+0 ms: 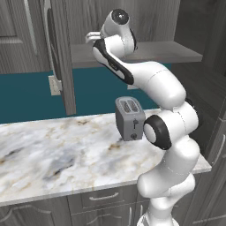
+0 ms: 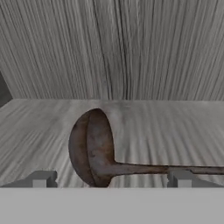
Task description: Open the cabinet and move the ladle to the pot. Then close the cabinet.
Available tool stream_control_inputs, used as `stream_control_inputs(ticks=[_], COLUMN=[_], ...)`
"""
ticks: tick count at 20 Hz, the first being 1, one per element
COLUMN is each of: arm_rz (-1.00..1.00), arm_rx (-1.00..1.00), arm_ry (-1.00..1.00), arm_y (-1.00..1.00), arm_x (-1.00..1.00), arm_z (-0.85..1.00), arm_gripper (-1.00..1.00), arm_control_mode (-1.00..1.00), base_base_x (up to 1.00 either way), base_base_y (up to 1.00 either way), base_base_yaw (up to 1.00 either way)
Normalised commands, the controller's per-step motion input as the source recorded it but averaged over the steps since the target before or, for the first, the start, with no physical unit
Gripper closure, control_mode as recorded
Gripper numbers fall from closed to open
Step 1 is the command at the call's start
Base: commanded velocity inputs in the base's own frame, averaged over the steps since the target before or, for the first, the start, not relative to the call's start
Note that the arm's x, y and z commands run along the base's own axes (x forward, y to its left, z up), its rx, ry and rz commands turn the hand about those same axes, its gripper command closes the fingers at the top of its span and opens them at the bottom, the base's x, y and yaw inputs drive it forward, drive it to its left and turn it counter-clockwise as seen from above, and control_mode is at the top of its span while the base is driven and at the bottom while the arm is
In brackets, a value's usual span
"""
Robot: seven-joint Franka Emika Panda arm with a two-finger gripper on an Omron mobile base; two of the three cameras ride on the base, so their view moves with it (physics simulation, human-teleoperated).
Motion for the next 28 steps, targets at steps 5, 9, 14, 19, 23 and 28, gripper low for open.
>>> stream_control_inputs(ticks=[5, 9, 14, 19, 23, 28], arm_rz=[0.0, 0.0, -0.02, -0.03, -0.02, -0.01], arm_rx=[0.0, 0.0, 0.0, 0.0, 0.0, 0.0], arm_ry=[0.04, 0.01, 0.0, 0.04, 0.05, 0.01], arm_y=[0.23, 0.14, 0.0, 0.0, 0.0, 0.0], arm_x=[0.03, 0.12, 0.19, 0.11, 0.13, 0.03], arm_z=[0.0, 0.0, -0.01, -0.1, -0.16, -0.02], arm_gripper=[-1.0, -1.0, -1.0, -1.0, 1.0, 1.0], arm_control_mode=[-1.0, -1.0, -1.0, -1.0, -1.0, -1.0], base_base_x=[0.0, 0.0, 0.0, 0.0, 0.0, 0.0], base_base_y=[0.0, 0.0, 0.0, 0.0, 0.0, 0.0], base_base_yaw=[0.0, 0.0, 0.0, 0.0, 0.0, 0.0])
